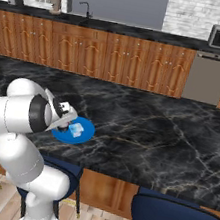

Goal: Place two yogurt containers on each plate.

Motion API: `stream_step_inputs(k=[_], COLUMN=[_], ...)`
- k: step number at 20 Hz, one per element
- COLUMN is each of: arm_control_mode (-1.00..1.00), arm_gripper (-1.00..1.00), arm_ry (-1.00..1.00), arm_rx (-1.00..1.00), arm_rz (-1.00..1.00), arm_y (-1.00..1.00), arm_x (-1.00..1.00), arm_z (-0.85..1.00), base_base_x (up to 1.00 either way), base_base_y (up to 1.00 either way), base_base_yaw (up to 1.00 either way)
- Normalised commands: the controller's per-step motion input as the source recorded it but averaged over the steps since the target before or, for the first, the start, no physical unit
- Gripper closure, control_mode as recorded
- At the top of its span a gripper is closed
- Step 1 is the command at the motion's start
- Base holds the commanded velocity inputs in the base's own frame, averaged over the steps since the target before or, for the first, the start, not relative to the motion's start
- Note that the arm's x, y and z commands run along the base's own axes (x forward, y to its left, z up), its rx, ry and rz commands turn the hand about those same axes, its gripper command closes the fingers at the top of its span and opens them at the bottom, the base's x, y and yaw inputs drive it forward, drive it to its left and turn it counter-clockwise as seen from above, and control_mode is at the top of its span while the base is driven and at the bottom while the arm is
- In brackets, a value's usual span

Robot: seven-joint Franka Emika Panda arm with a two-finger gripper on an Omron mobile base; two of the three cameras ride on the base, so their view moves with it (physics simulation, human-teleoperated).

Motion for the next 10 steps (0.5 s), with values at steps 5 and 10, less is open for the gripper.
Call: stream_step_inputs(k=[5, 10], arm_control_mode=[-1.00, -1.00], arm_gripper=[-1.00, -1.00], arm_ry=[-0.06, -0.01], arm_rx=[0.00, 0.00], arm_rz=[0.00, -0.02], arm_y=[0.07, 0.02], arm_x=[0.00, 0.00], arm_z=[-0.11, 0.23], base_base_x=[0.00, 0.00], base_base_y=[0.00, 0.00], base_base_yaw=[0.00, 0.00])
